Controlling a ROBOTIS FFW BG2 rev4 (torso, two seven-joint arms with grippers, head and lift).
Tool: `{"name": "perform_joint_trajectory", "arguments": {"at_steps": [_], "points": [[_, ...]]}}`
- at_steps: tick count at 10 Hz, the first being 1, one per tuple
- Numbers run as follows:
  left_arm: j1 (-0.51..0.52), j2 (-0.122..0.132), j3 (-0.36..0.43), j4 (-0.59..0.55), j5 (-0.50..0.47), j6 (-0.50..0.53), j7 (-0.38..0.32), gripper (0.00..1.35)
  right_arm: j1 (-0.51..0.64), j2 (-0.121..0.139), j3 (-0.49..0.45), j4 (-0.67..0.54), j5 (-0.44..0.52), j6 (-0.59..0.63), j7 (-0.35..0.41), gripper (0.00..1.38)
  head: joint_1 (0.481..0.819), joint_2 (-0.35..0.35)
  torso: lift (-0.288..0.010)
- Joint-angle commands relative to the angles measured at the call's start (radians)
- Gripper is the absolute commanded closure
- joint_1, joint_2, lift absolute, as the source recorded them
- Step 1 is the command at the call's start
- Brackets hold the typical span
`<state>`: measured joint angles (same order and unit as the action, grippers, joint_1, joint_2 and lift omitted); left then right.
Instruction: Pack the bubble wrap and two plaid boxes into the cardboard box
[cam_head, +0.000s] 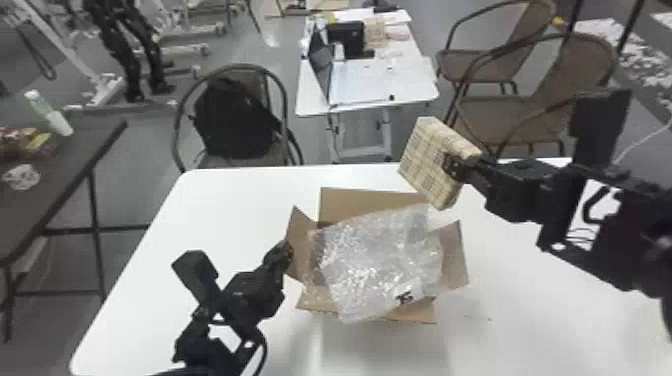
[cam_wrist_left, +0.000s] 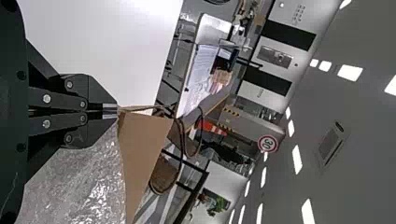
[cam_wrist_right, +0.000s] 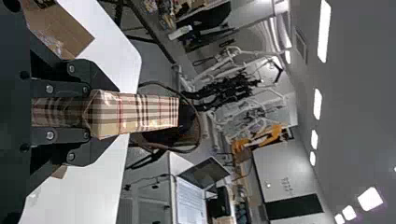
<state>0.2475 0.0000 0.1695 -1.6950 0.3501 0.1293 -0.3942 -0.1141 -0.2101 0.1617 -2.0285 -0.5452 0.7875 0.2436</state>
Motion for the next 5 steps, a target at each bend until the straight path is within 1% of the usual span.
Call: {"name": "perform_joint_trajectory", "arguments": {"at_steps": [1,2,3,4,5], "points": [[-0.002,-0.003,-0.001,0.0,-0.005,0.003,0.0,1.22,-0.024,0.0,-0.001,-0.024,-0.038,0.11,-0.038,1.05,0.695,0.193,-0.039],[-0.004,-0.003,-0.001,0.0,-0.006,0.003,0.0,1.22,-0.032,0.0,-0.004,-0.048,-0.056,0.173,-0.09,1.05,0.695,0.196,-0.039],[-0.005,-0.003,-0.001,0.0,-0.008,0.004,0.0,1.22,-0.042,-0.002,-0.005,-0.045,-0.09,0.223,-0.127,1.05,0.695,0.196,-0.039],[-0.007,-0.003,-0.002,0.001,-0.011,0.004,0.0,1.22,-0.059,0.0,-0.005,-0.001,-0.144,0.262,-0.133,1.05,0.695,0.195,-0.039],[-0.01,-0.003,-0.005,0.005,-0.011,0.004,0.0,1.22,-0.07,0.005,-0.004,0.053,-0.182,0.268,-0.132,1.05,0.695,0.201,-0.039]]}}
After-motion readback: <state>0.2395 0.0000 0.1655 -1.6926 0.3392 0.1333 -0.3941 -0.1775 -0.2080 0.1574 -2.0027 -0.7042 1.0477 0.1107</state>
